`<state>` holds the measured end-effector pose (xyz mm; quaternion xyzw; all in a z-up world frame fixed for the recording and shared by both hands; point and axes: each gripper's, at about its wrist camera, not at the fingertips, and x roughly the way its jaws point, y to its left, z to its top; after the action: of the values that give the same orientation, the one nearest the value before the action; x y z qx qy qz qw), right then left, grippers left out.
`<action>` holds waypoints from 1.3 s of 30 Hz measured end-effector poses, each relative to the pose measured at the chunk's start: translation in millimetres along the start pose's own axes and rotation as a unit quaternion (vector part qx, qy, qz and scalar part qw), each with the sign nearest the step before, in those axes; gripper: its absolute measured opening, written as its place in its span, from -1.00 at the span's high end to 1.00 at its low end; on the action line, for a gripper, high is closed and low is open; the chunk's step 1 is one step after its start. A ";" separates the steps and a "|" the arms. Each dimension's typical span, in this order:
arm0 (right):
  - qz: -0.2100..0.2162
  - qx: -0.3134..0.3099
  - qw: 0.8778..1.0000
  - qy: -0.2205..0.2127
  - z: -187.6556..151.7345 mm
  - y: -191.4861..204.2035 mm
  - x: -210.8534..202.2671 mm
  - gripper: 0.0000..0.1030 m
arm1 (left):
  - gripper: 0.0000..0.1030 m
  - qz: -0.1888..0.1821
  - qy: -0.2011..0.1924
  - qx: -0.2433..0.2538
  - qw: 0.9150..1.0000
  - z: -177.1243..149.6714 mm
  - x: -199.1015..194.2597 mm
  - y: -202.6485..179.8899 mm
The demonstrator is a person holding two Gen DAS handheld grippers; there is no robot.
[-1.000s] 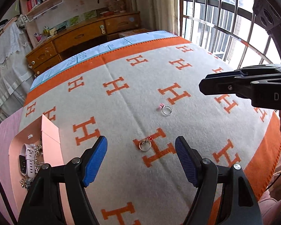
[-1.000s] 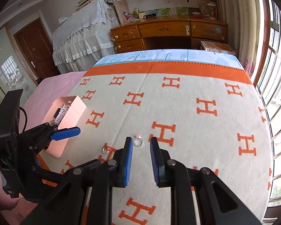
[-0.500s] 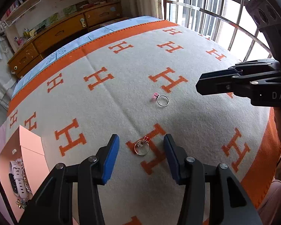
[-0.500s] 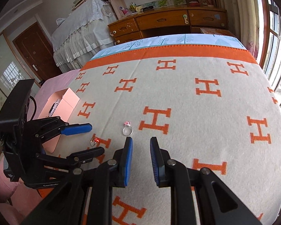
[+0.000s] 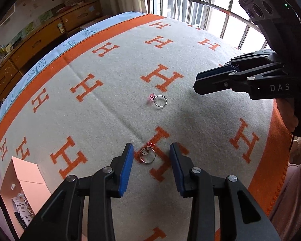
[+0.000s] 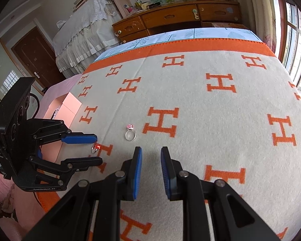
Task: Organize jewelry
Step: 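Grasp the red-stone ring with the left gripper while the right grasps the pink-stone ring, then carry both rings into the pink box and open both grippers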
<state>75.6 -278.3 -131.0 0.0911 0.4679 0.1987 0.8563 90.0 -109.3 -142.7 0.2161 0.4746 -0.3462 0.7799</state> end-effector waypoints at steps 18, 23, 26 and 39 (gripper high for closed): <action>-0.013 -0.057 0.998 0.025 6.3 27.4 23.4 0.63 | 0.73 0.002 -0.001 -0.024 1.000 -1.7 -1.7 2.5; -0.023 -0.072 0.997 0.030 12.6 32.8 30.8 0.62 | 0.73 0.010 -0.014 -0.059 0.998 -8.1 -4.3 2.8; -0.029 -0.084 0.996 0.032 17.2 38.4 35.7 0.60 | 0.73 0.014 -0.021 -0.085 0.996 -12.6 -6.3 4.7; -0.098 -0.171 0.980 0.016 17.8 73.1 52.2 0.56 | 0.73 0.005 -0.051 -0.177 0.983 -37.9 -20.3 10.2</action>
<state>97.1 -189.4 -136.3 -0.1067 0.4476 0.1921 0.8668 68.9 -70.5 -141.8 0.0587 0.4867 -0.2637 0.8308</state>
